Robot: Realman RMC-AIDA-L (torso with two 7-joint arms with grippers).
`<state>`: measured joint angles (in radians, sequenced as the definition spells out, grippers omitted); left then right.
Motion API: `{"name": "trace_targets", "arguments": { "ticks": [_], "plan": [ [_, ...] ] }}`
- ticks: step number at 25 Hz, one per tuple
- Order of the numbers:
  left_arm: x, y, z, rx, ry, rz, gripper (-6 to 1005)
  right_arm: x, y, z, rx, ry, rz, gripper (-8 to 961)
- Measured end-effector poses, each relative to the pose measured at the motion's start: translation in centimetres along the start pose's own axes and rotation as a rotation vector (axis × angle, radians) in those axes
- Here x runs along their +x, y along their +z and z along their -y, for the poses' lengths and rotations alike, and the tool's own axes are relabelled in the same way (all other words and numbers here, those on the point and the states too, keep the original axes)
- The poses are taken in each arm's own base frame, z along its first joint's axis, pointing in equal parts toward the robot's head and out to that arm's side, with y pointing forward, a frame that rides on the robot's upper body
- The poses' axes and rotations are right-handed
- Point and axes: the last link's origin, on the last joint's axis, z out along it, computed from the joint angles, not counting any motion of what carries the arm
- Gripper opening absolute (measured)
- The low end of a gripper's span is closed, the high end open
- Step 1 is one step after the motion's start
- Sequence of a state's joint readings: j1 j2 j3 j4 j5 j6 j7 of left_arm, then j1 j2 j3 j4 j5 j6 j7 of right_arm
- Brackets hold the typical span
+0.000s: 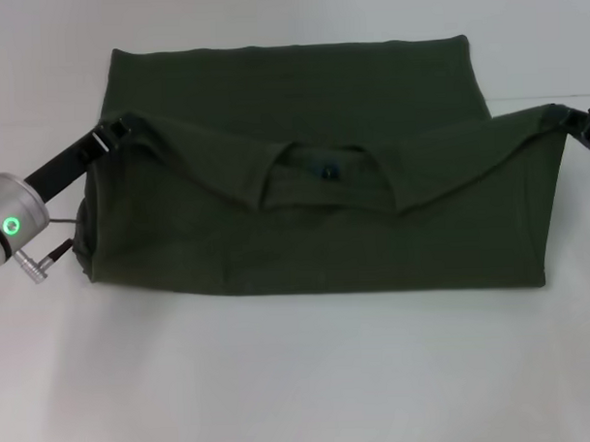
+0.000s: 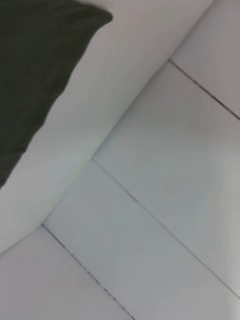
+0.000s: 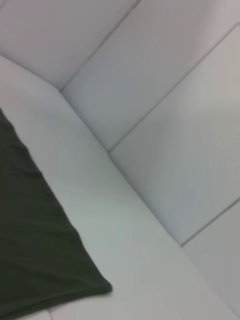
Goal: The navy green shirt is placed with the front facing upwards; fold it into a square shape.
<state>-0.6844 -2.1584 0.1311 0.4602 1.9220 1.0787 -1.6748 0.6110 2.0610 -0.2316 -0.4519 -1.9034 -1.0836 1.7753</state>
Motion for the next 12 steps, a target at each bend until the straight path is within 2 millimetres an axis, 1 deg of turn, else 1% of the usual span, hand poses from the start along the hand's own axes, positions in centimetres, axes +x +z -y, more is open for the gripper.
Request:
{"name": "trace_targets", "arguments": {
  "ticks": [3, 7, 12],
  "plan": [
    [0.1, 0.3, -0.1, 0.007, 0.002, -0.017, 52, -0.3, 0.2, 0.0, 0.012, 0.012, 0.029, 43],
    [-0.2, 0.5, 0.3, 0.037, 0.0, -0.023, 52, -0.5, 0.5, 0.1, 0.029, 0.016, 0.044, 43],
    [-1.1, 1.0, 0.5, 0.067, 0.021, -0.023, 53, 0.2, 1.6, -0.1, 0.059, 0.001, 0.015, 44]
  ]
}}
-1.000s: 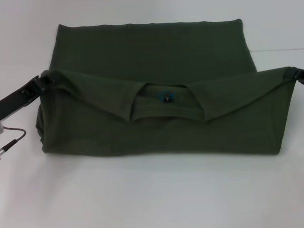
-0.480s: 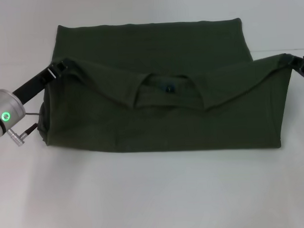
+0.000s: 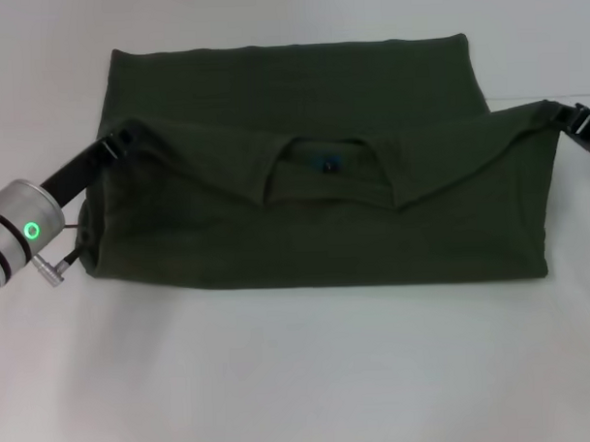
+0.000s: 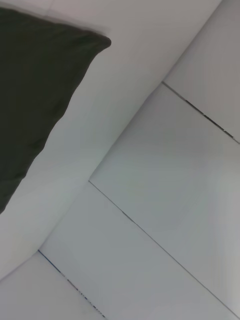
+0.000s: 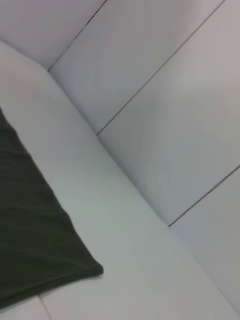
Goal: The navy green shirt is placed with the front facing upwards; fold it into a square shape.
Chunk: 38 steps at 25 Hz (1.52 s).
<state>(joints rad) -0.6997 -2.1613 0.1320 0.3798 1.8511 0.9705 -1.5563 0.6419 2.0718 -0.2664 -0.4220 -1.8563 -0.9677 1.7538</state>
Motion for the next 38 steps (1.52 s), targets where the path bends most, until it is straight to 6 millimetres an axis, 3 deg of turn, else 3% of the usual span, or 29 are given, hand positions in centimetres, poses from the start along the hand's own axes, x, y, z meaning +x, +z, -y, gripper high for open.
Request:
{"name": "trace_targets", "arguments": {
  "ticks": [9, 26, 29, 32, 34, 38],
  "plan": [
    [-0.9, 1.2, -0.2, 0.05, 0.035, -0.002, 52, 1.1, 1.5, -0.4, 0.044, -0.051, -0.028, 44],
    [-1.2, 1.6, -0.2, 0.089, 0.06, -0.071, 83, 0.8, 1.8, -0.1, 0.086, -0.064, -0.009, 54],
    [-1.1, 1.5, 0.0, 0.102, 0.055, -0.08, 114, 0.8, 1.8, -0.1, 0.086, -0.064, -0.009, 149],
    [-1.0, 1.4, 0.2, 0.111, 0.061, -0.09, 235, 0.7, 1.7, 0.0, 0.084, -0.066, -0.005, 243],
    [-0.7, 1.3, 0.4, 0.115, 0.066, -0.095, 316, 0.5, 1.4, 0.2, 0.086, -0.059, 0.003, 484],
    [-0.3, 1.0, 1.0, 0.136, 0.08, -0.095, 475, 0.2, 0.6, 0.9, 0.089, -0.032, 0.026, 574]
  ]
}}
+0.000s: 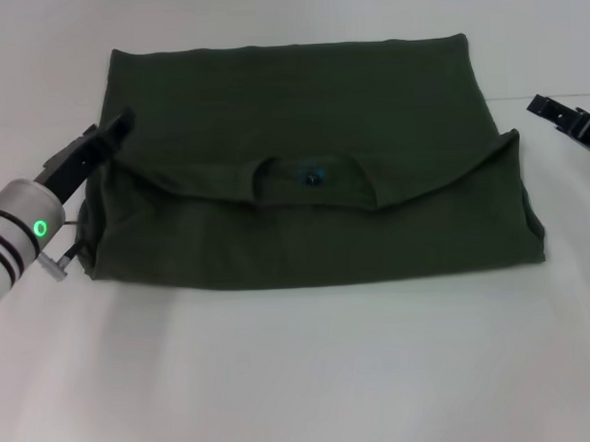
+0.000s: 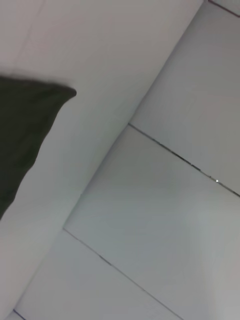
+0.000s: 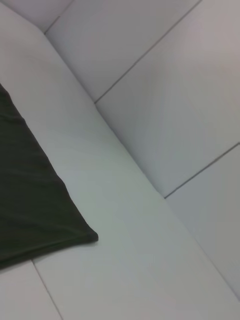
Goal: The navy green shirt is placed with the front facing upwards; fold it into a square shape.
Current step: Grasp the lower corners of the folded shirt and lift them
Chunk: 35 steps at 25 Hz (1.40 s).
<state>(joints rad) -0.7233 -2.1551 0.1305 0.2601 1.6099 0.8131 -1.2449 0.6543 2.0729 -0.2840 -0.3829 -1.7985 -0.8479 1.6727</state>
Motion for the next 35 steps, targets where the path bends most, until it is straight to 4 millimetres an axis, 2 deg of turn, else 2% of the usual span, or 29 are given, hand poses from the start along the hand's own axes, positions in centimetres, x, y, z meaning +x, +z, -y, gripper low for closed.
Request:
{"name": "trace_targets", "arguments": {
  "ticks": [7, 10, 12, 13, 17, 20, 23, 27, 35],
  "plan": [
    [1.1, -1.4, 2.2, 0.03, 0.005, 0.011, 694, 0.1, -1.4, 1.0, -0.012, 0.013, 0.005, 731],
    [1.8, -2.7, 2.8, -0.038, -0.014, 0.137, 778, -0.4, -2.8, 1.8, -0.05, 0.016, -0.01, 778],
    [1.9, -3.2, 2.9, -0.056, -0.019, 0.197, 778, -0.9, -3.9, 2.2, -0.083, 0.019, -0.054, 809],
    [2.4, -4.5, 2.8, -0.105, 0.017, 0.372, 779, -1.1, -4.5, 2.5, -0.097, 0.017, -0.087, 825],
    [3.3, -6.4, 2.7, -0.163, 0.098, 0.546, 778, -1.3, -6.3, 3.0, -0.137, 0.024, -0.176, 815],
    [4.6, -7.8, 2.7, -0.209, 0.198, 0.604, 777, -1.2, -7.4, 3.5, -0.144, 0.032, -0.191, 812],
    [5.4, -8.6, 3.3, -0.207, 0.295, 0.592, 776, -0.9, -7.9, 3.8, -0.139, 0.034, -0.191, 812],
    [5.2, -8.7, 4.4, -0.15, 0.359, 0.597, 775, -0.4, -8.1, 3.9, -0.139, 0.035, -0.193, 812],
    [3.4, -7.7, 4.5, -0.124, 0.366, 0.648, 773, 0.0, -8.1, 3.9, -0.132, 0.041, -0.194, 812]
  ]
}}
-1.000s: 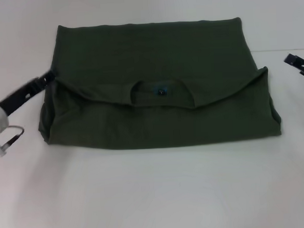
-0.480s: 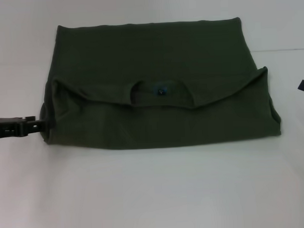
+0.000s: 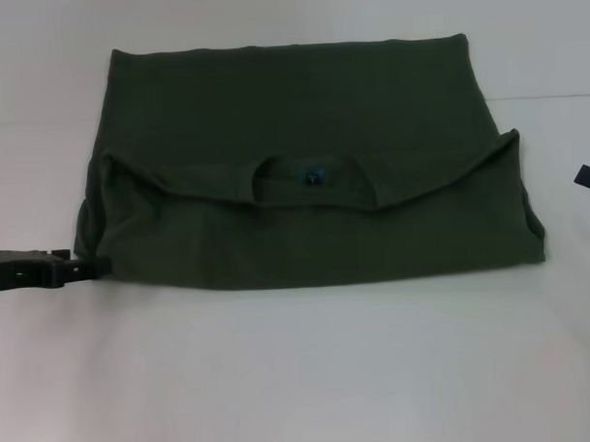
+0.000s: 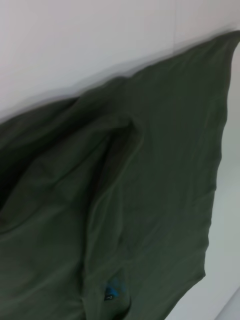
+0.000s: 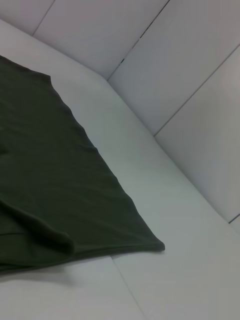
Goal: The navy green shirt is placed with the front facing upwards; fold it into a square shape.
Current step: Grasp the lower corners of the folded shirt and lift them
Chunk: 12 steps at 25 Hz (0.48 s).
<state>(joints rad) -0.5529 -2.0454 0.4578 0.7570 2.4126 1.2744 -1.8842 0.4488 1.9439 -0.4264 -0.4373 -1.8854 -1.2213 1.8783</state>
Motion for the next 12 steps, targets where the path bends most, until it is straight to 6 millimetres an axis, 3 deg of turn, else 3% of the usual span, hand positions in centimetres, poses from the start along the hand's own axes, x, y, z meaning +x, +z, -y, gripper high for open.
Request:
{"name": "trace_targets", "arguments": {
  "ticks": [12],
  "plan": [
    [0.5, 2.4, -1.3, -0.019, 0.054, 0.018, 769, 0.3, 0.1, 0.0, 0.001, 0.004, -0.003, 812]
  ]
}}
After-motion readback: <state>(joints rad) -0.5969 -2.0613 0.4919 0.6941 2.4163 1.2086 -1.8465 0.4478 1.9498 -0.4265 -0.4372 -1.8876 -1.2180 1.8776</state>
